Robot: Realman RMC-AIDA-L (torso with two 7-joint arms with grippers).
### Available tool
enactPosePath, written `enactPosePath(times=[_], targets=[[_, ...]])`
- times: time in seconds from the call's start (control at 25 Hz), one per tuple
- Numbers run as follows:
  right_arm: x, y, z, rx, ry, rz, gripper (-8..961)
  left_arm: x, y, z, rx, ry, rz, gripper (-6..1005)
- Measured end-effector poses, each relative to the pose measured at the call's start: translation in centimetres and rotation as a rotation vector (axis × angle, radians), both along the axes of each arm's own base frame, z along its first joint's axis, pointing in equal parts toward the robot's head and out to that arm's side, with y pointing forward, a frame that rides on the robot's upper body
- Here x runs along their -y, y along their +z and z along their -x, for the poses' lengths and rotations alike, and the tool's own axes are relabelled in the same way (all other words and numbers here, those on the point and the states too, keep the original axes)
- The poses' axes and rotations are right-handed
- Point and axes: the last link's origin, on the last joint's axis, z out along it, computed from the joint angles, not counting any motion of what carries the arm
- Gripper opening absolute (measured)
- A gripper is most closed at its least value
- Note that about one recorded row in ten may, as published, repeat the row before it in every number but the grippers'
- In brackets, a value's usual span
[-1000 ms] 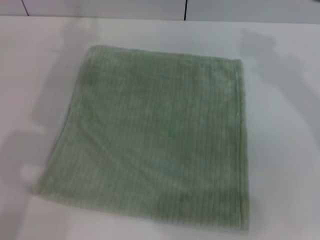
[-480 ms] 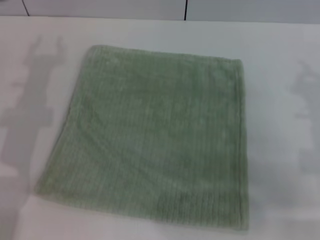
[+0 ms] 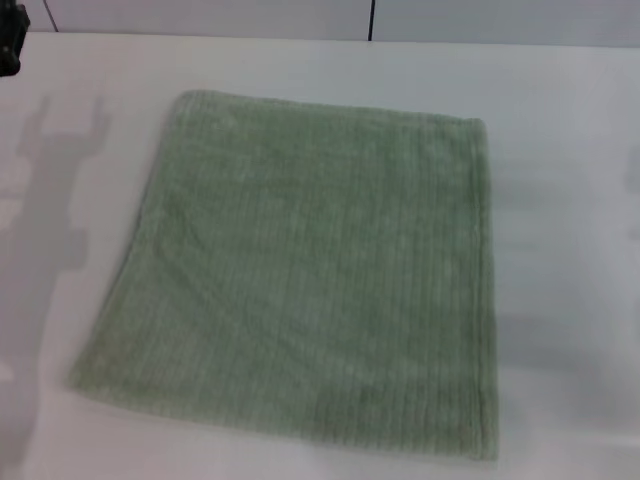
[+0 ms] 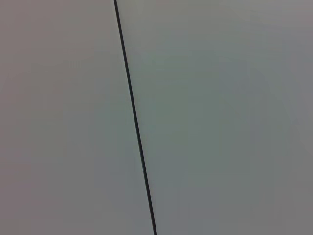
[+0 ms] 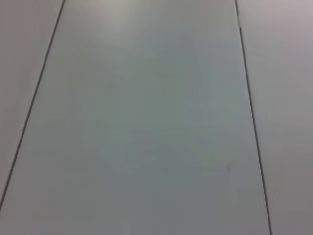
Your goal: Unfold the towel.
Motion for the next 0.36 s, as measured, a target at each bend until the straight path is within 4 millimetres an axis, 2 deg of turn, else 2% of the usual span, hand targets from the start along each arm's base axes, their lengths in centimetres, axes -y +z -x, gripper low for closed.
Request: enactPosePath(times=[0.16, 0.32, 0.36], targets=[[-0.13, -0.39, -0.20, 0.027, -0.007, 0.024, 314, 0.28, -0.37, 0.44, -0.009, 0.013, 0.017, 779], [-0.15, -0.49, -0.37, 0.035, -0.012, 0.029, 414, 0.56, -0.83, 0.52, -0.016, 0.012, 0.037, 779], [-0.11, -0.49, -0.37, 0.035, -0.012, 0.029, 414, 0.71, -0.94, 0.53, -0.018, 0.009, 0.042, 779]])
